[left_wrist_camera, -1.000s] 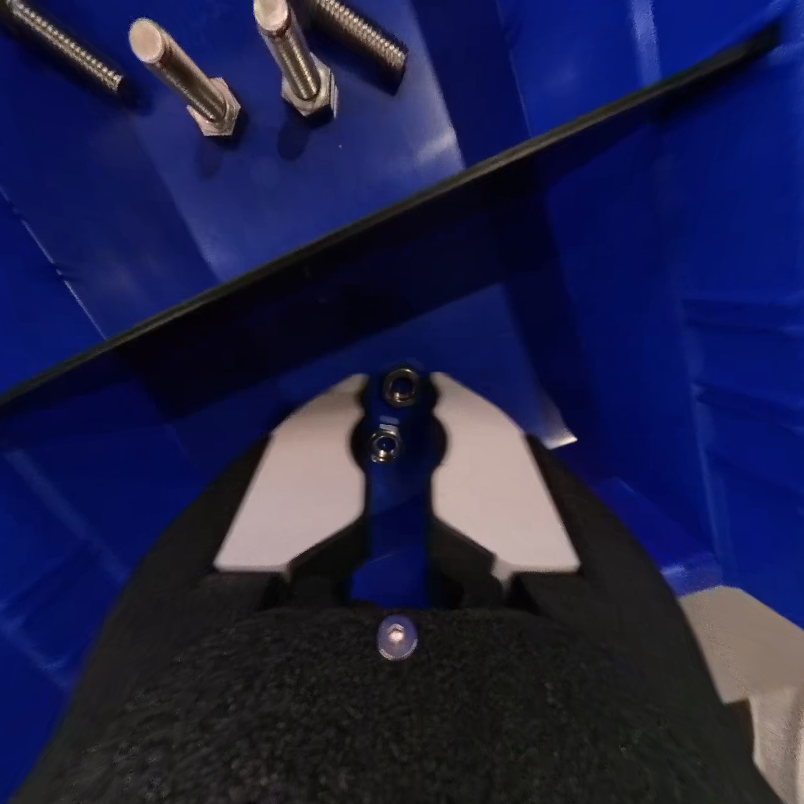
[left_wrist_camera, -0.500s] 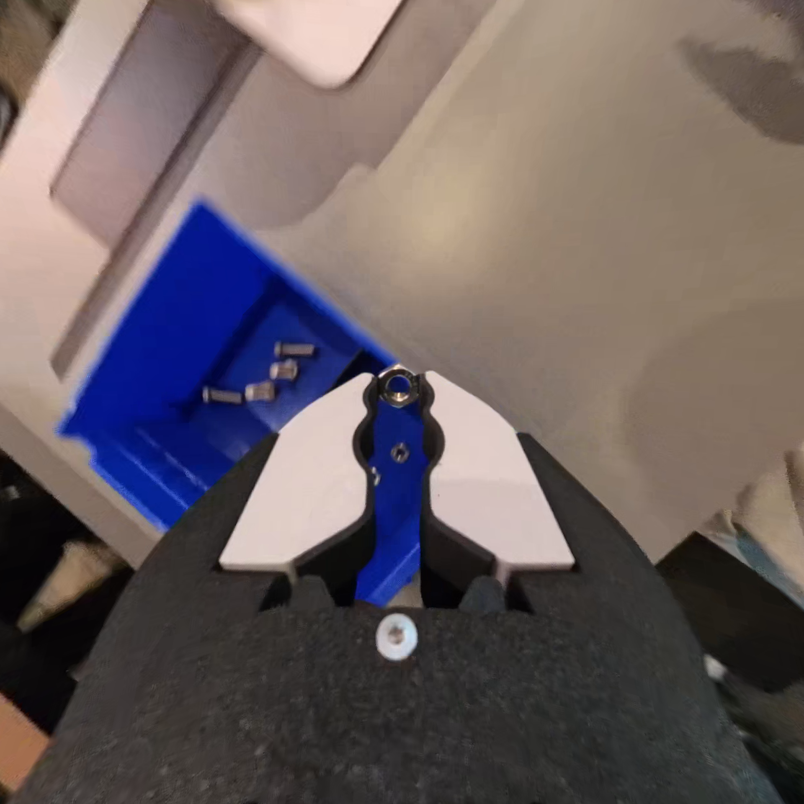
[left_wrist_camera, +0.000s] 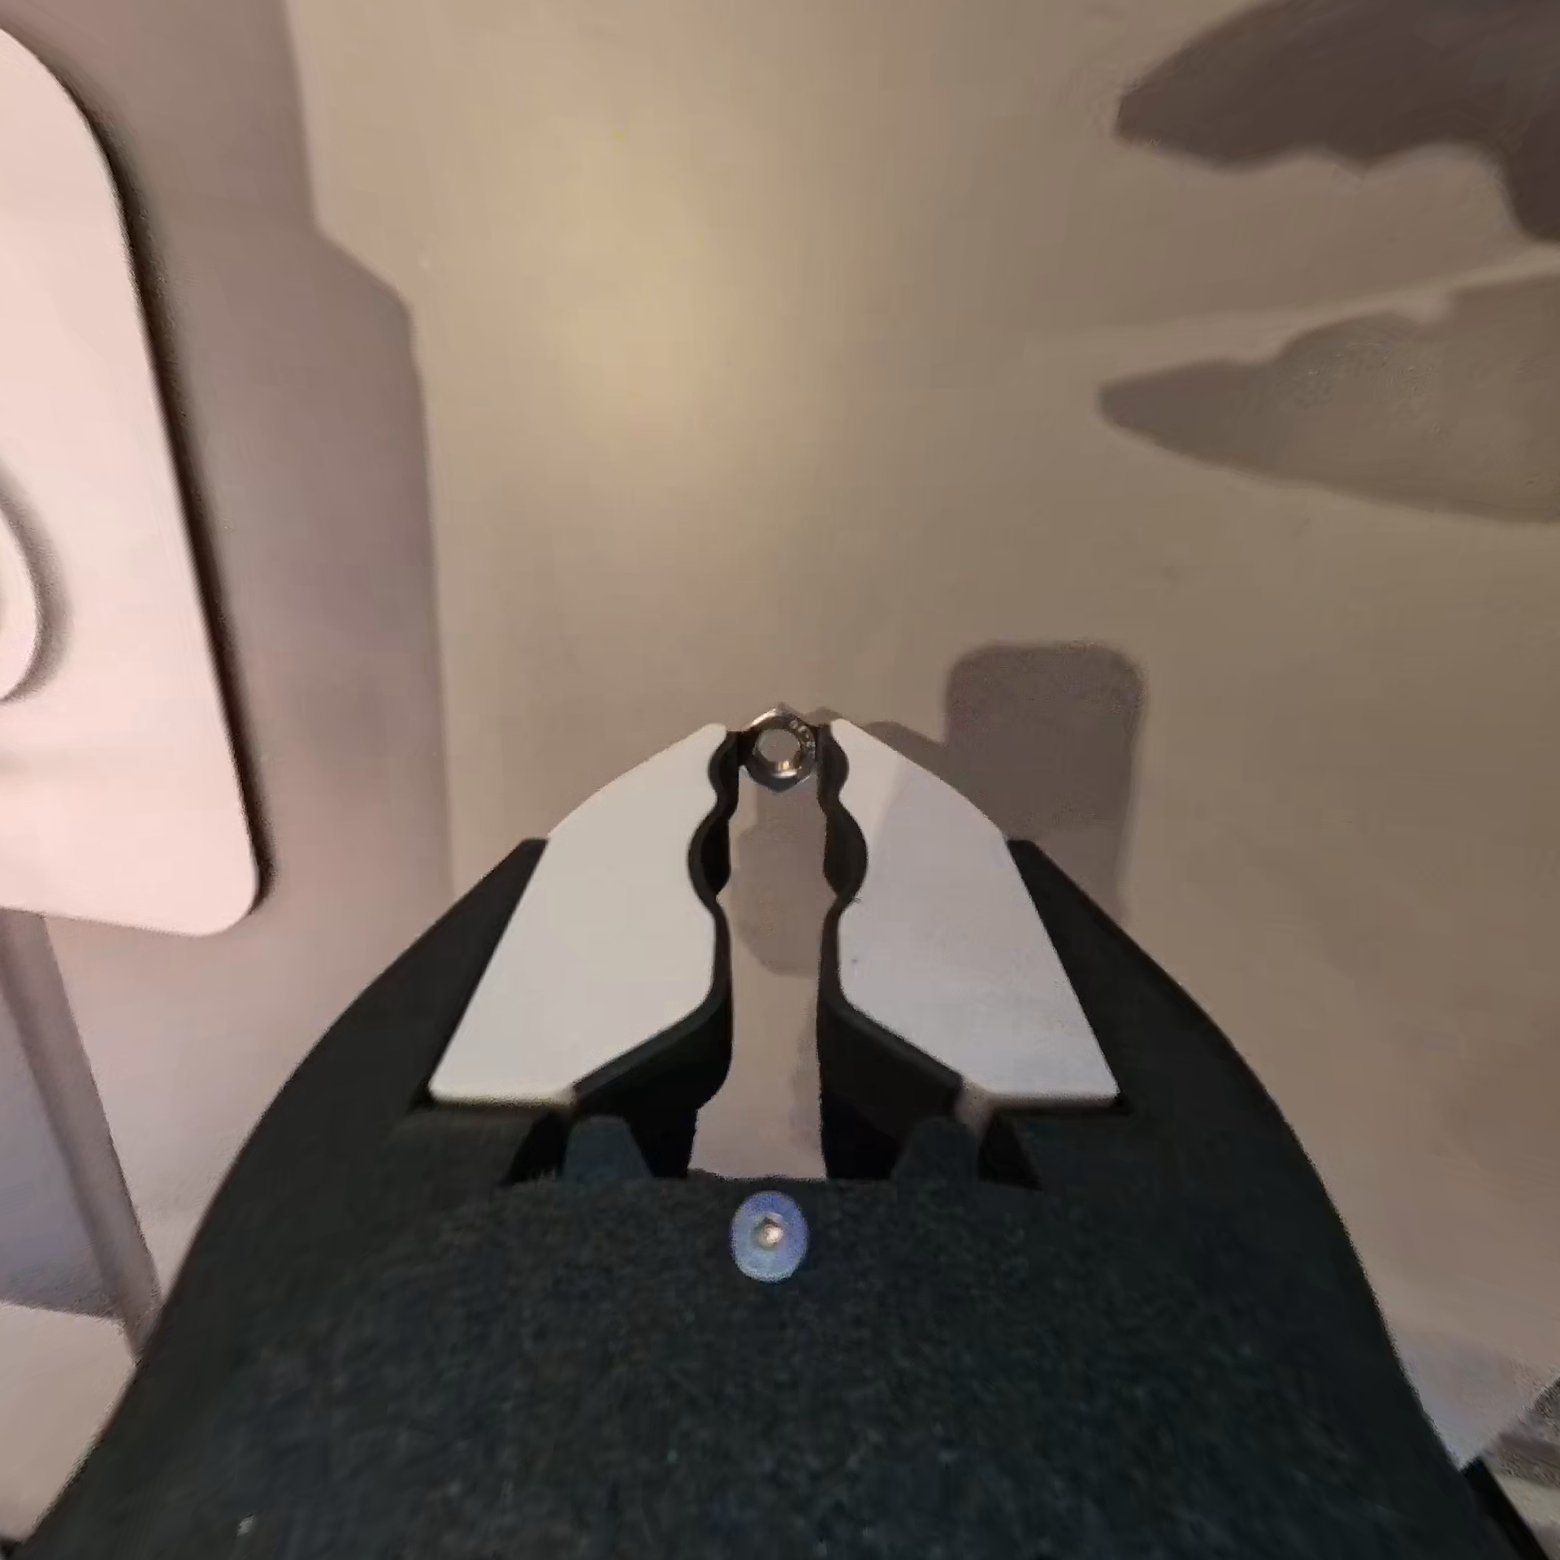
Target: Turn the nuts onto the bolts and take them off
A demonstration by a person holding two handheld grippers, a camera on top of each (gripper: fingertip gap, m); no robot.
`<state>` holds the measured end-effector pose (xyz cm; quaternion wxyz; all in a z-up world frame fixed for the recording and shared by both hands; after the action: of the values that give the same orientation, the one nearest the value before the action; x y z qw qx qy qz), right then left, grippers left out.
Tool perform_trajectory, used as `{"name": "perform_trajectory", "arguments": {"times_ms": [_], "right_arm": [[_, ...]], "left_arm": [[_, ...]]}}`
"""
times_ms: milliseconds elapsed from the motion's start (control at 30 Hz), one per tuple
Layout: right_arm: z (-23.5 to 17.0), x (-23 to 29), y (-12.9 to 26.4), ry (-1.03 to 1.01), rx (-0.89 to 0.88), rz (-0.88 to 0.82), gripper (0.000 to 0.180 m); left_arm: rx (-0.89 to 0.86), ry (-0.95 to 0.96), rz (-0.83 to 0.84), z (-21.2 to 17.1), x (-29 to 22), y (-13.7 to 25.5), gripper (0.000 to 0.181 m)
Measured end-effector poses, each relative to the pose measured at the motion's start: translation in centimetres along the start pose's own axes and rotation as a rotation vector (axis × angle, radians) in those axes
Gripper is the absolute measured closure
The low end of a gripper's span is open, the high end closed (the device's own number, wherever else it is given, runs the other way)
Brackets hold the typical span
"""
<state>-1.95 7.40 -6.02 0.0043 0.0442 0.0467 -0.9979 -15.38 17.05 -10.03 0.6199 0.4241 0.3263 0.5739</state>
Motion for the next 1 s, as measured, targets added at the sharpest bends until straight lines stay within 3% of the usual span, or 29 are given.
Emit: {"name": "perform_trajectory", "arguments": {"times_ms": [500,700,767,867,1000], "right_arm": [[0.0,0.1,-0.1,-0.012,0.005,0.013,0.137],[-0.1,0.2,-0.1,-0.014,0.010,0.019,0.138],[-0.2,0.2,-0.1,-0.012,0.011,0.019,0.138],[-0.3,0.2,-0.1,-0.018,0.016,0.025,0.138],[-0.4,0.6,-0.2,-0.012,0.020,0.038,0.138]], "left_arm": [[0.095,0.016,-0.021,-0.2,0.9,-3.6,0.163],[0.042,0.089,-0.031,-0.5,0.9,-3.7,0.163],[0.032,0.123,-0.036,-0.8,0.9,-3.4,0.138],[-0.084,0.167,-0.042,-0.3,0.9,-0.3,0.132],[-0.376,0.231,0.133,0.2,1.1,11.2,0.131]]}}
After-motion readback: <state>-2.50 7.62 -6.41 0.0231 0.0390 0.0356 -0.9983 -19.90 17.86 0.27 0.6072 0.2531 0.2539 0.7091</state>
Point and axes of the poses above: each gripper's, where its closed fingertips meet, y back along the fingers, z out of its top, x = y × z across the jaws, the point moved 6 cm from there along y, back along the fingers, and after that the axes turned 14 degrees about -x, right-handed, at the moved point
